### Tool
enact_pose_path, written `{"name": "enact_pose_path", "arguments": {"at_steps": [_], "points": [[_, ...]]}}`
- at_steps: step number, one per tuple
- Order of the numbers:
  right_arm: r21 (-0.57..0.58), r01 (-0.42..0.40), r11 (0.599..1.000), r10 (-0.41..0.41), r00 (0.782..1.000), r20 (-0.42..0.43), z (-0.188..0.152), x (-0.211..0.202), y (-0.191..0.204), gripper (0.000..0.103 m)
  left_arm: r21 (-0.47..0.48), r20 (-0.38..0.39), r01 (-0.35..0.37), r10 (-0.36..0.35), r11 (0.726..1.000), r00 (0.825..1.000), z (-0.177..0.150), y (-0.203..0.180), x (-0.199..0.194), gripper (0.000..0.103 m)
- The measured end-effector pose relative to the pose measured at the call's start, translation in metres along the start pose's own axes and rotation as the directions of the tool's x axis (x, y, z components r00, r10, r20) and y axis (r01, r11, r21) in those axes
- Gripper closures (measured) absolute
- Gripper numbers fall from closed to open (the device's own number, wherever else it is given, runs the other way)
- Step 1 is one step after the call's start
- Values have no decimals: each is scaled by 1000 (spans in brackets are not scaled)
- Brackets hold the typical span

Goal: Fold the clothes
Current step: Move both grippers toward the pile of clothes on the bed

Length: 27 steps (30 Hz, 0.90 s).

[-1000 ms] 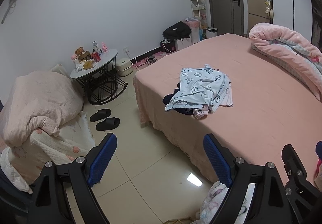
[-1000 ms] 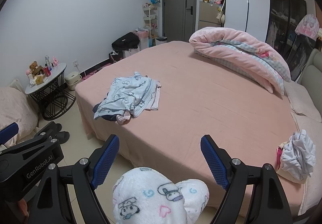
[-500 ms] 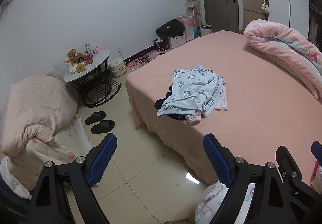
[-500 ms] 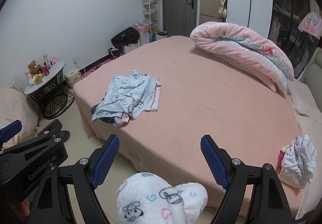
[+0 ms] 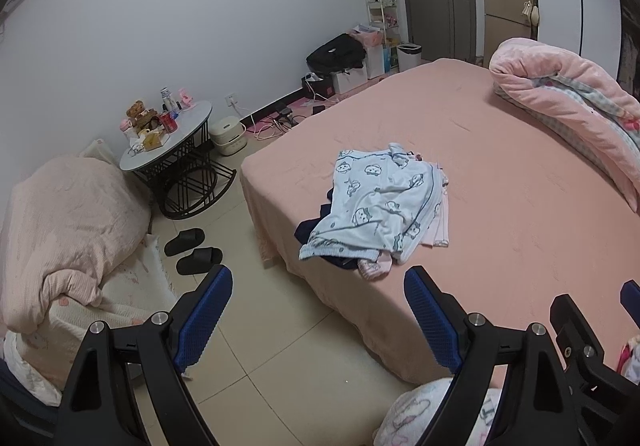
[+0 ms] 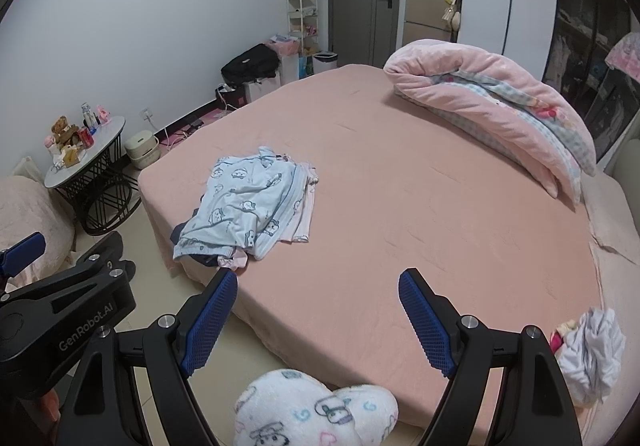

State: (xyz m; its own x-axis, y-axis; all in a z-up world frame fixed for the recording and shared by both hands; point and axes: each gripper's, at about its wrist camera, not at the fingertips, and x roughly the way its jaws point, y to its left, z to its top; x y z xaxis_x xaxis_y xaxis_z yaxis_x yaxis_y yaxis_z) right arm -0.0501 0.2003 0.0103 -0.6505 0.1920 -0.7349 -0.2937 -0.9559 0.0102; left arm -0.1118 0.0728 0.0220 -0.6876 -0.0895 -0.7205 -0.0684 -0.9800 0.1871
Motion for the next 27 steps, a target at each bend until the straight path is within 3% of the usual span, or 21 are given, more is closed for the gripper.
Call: {"name": "enact_pose_path", "arguments": {"at_steps": [7,17,22,25,27], "points": [[12,-4,1000,4,999,-34,30,33,-12,20,43,-39,19,-17,999,999,22,-26,31,15],[20,-1,1000,3,991,-134,55,101,-24,20,97,-168,63,-46,993,985,34,-54,93,15],[65,-125,990,137,968,-210,55,138,-28,20,104,-229,61,-36,993,973,32,-61,125,15],[74,-133,988,147,960,-240,54,158,-33,20,99,-253,69,-42,993,966,32,-65,141,15],[70,-109,992,123,960,-252,53,169,-36,20,84,-272,110,-83,990,959,30,-67,154,15]]}}
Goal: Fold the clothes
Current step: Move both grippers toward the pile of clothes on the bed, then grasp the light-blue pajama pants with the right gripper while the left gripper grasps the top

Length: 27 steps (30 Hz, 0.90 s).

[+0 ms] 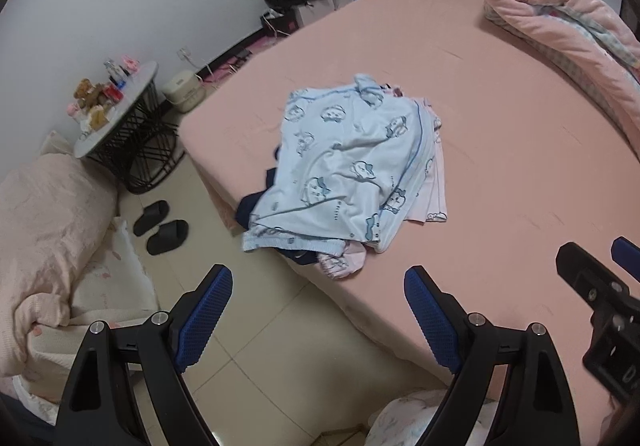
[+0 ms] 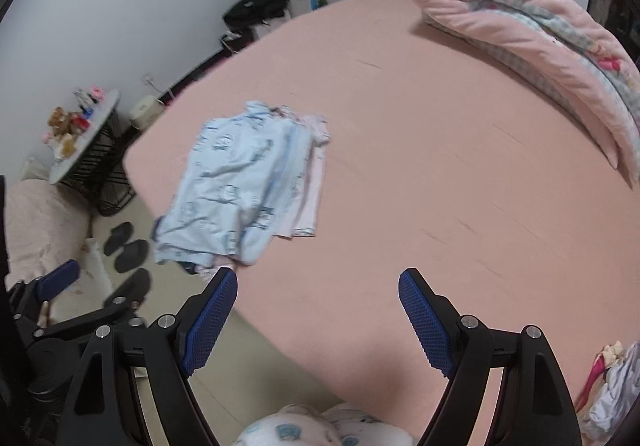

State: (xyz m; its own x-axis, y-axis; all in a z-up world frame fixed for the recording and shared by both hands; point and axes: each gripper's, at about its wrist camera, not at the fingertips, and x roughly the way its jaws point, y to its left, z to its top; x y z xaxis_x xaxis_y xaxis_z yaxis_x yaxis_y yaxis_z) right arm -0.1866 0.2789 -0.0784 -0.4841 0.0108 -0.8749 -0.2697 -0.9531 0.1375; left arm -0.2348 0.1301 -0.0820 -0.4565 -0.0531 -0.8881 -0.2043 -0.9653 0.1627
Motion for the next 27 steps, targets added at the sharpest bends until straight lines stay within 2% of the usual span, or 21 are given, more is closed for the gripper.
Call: {"name": "enact_pose_path", "arguments": {"at_steps": [2,6,9,11,16,19,23,25,27], "points": [[13,-14,1000,15,1000,-11,4,12,-6,20,-6,-10,50,-50,999,999,1,0,12,15],[76,-125,989,128,991,-33,16,43,-18,20,-27,-8,154,-155,988,988,4,-2,34,15],[120,-180,976,186,981,-44,23,69,-25,20,-24,15,150,-150,988,989,4,-3,47,15],[138,-186,973,195,979,-54,25,83,-26,20,-9,31,149,-149,989,988,4,-4,56,15],[137,-213,967,222,974,-52,30,119,-26,20,-26,1,165,-165,986,986,5,0,83,16],[147,-245,958,255,965,-57,32,134,-23,20,-43,15,191,-191,981,981,6,5,91,16],[216,-232,948,251,966,-64,38,148,-20,20,-14,35,149,-148,989,988,10,2,97,16],[287,-259,922,284,958,-47,41,149,-22,20,5,50,134,-134,991,990,12,2,99,16],[384,-331,862,365,931,-16,45,151,-26,20,14,66,140,-140,990,988,15,2,99,16]]}}
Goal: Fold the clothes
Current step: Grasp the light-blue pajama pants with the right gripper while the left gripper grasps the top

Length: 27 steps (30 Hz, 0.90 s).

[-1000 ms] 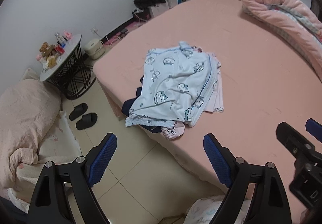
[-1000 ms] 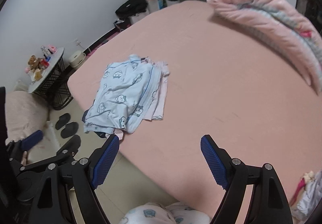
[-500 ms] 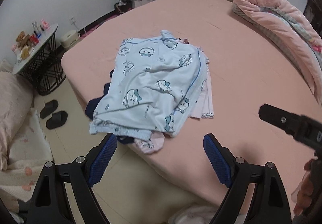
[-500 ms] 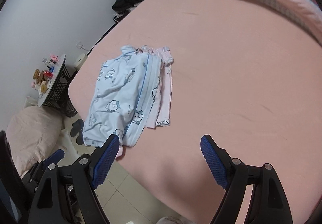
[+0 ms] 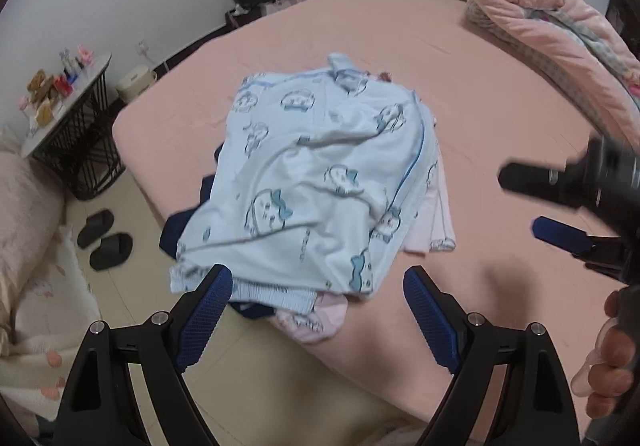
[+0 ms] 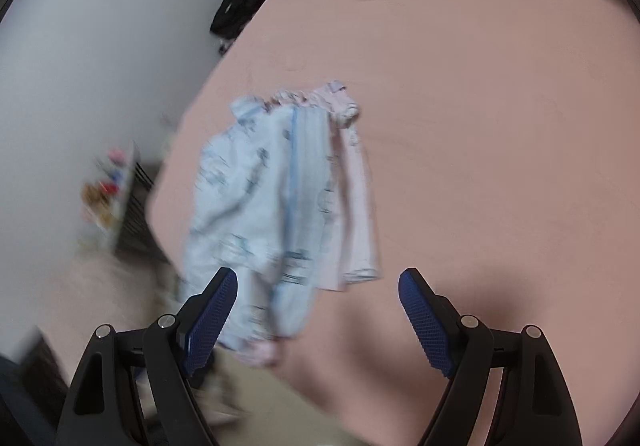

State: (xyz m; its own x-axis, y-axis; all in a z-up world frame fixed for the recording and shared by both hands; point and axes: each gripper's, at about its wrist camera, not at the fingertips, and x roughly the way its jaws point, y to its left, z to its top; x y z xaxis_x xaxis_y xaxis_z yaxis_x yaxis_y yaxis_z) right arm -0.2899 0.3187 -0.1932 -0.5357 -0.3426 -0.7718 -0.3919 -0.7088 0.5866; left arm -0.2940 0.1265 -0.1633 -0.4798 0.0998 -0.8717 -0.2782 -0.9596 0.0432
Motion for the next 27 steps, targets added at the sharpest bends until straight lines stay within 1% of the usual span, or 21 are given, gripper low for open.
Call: {"name": "enact_pose_path", "arguments": {"at_steps": [4,8,10,12,15,18,19,21,23,24,27], "points": [[49,-31,998,29,999,42,8,3,5,20,-4,16,16,-16,1000,1000,6,5,6,16],[39,-55,998,52,996,69,10,18,8,20,-18,-9,37,-37,999,999,10,10,23,16],[34,-68,997,65,994,82,11,25,9,20,-11,-30,20,-20,1000,999,10,13,33,16],[88,-151,985,145,987,74,9,38,2,20,-8,-32,6,-6,1000,999,11,16,39,16],[129,-209,969,200,977,80,4,57,-3,20,-4,-31,-2,2,1000,1000,13,21,47,16],[134,-199,971,192,979,65,-3,70,-2,21,-16,-38,4,-5,1000,999,15,25,58,16],[144,-206,968,200,978,57,-3,75,-2,21,-23,-40,8,-9,1000,999,16,26,62,16],[158,-241,957,236,970,50,-5,81,-3,23,-28,-47,12,-13,1000,999,15,27,71,16],[169,-270,948,266,963,47,-5,85,-2,25,-33,-48,8,-9,999,999,13,28,79,20],[168,-265,949,261,964,45,-6,88,-1,26,-33,-44,5,-6,999,999,12,28,83,22],[172,-249,953,246,969,38,-5,97,1,29,-57,-39,27,-30,998,999,10,32,91,23]]}}
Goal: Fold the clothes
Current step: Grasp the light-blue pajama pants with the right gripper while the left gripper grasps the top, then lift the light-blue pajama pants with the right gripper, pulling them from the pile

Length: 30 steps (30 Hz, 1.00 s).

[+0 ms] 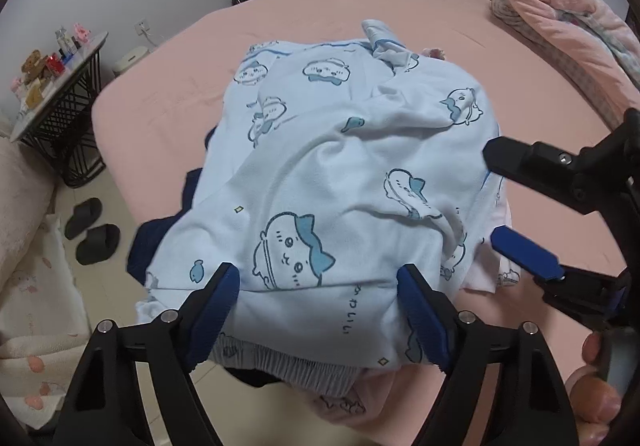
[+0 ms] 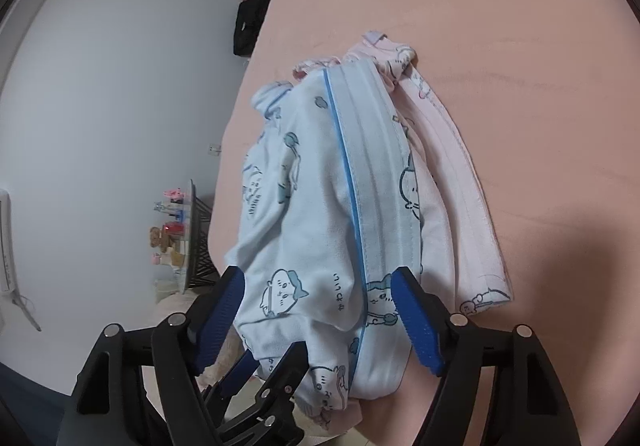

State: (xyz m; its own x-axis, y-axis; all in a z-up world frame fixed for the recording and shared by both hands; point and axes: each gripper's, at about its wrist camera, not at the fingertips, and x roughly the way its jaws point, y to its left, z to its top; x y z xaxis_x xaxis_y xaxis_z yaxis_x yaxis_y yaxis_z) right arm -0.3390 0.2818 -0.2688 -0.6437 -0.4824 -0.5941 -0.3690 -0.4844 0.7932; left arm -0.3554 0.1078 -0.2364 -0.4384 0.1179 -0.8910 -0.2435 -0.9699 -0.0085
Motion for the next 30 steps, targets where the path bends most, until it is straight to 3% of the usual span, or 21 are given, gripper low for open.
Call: {"name": "enact_pose_path", "arguments": {"at_steps": [5,12,14,18,25,30], "points": [[40,-2,999,3,1000,-8,-2,15,-1,29,-14,6,10,-10,1000,1000,-1,2,6,24],[-38,114,993,-112,993,34,-7,28,9,29,13,31,8,-9,1000,999,-6,-3,3,38],[-28,111,993,-110,993,50,-8,33,6,30,18,33,10,-11,1000,999,-7,-3,1,41],[-35,130,991,-127,989,69,-9,42,2,44,23,36,20,-21,1000,999,-7,-3,0,48],[-61,117,991,-112,991,72,-6,42,-4,69,52,55,-1,-2,999,998,-7,-7,4,48],[-155,172,973,-157,982,107,-12,25,-5,77,89,68,-37,31,995,997,-6,-15,2,55]]}}
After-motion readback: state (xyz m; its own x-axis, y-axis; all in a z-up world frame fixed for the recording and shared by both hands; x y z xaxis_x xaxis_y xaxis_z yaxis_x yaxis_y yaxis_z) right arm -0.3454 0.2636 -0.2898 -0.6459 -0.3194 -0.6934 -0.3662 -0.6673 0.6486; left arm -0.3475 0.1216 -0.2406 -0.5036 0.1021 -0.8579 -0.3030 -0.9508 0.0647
